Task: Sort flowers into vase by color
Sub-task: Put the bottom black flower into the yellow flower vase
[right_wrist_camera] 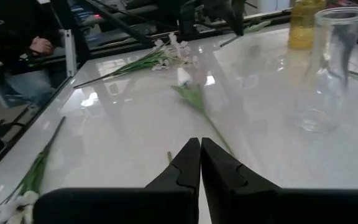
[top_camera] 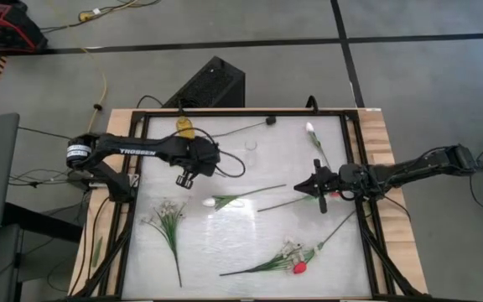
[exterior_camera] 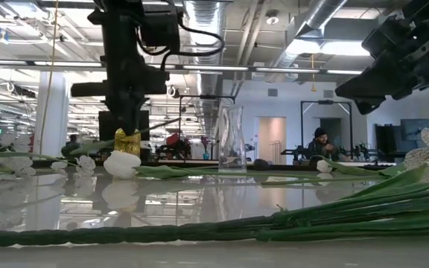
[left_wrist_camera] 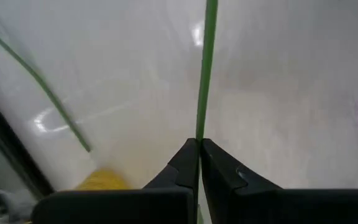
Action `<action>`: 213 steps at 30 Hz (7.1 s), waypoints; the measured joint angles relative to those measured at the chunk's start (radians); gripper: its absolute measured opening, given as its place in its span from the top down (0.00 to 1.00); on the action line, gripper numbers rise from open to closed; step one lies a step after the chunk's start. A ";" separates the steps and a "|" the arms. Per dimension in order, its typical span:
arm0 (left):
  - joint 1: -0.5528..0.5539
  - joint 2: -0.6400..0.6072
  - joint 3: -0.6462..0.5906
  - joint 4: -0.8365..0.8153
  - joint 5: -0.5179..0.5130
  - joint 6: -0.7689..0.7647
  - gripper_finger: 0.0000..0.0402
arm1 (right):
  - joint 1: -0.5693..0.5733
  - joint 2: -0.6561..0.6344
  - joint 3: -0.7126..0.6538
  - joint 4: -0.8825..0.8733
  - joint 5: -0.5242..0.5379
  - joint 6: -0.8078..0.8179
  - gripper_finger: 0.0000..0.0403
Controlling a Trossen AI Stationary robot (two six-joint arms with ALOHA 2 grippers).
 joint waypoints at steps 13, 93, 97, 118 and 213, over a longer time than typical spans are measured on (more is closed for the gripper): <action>-0.210 -0.001 -0.043 -0.217 -0.206 0.104 1.00 | 0.021 0.000 0.000 0.025 0.008 0.019 0.89; -0.013 -0.059 -0.347 0.126 0.093 -2.309 1.00 | 0.042 0.000 -0.002 -0.177 -0.067 -0.069 0.89; -0.015 -0.119 -0.349 0.180 -0.001 -2.239 1.00 | 0.042 0.000 -0.002 -0.178 -0.067 -0.069 0.89; -0.183 -0.453 -0.346 0.489 -0.406 -2.038 1.00 | 0.042 0.000 -0.001 -0.134 -0.068 -0.069 0.89; 0.046 0.193 -0.008 0.216 0.162 0.107 1.00 | 0.034 0.000 -0.001 -0.030 -0.064 -0.040 0.89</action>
